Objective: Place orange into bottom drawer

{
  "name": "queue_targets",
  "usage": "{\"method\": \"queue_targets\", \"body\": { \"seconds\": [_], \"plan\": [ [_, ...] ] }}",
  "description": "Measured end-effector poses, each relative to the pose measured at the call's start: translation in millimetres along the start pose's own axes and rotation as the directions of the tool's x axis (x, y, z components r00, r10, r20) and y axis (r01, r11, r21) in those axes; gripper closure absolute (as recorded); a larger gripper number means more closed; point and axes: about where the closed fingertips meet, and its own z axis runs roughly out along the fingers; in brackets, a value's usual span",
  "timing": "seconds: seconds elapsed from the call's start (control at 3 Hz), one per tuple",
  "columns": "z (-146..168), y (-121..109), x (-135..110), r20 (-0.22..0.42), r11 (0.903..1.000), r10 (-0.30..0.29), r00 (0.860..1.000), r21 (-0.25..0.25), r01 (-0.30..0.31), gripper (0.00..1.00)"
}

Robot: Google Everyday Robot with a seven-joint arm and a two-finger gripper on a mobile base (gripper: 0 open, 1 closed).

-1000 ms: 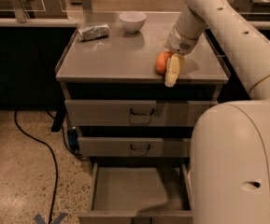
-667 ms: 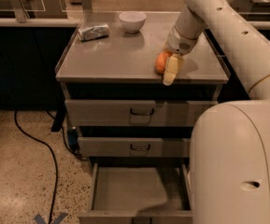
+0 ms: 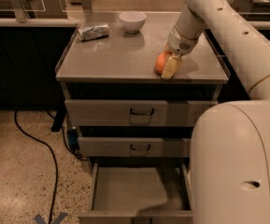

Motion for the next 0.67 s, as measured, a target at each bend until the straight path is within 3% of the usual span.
{"method": "queue_targets", "body": {
  "seconds": [0.33,0.67],
  "plan": [
    [0.0,0.0,0.0,0.000,1.0000,0.000,1.000,0.000,0.000,0.89],
    [-5.9,0.1,-7.3,0.050,0.9999,-0.010,0.999,0.014,0.009,1.00]
  ]
}}
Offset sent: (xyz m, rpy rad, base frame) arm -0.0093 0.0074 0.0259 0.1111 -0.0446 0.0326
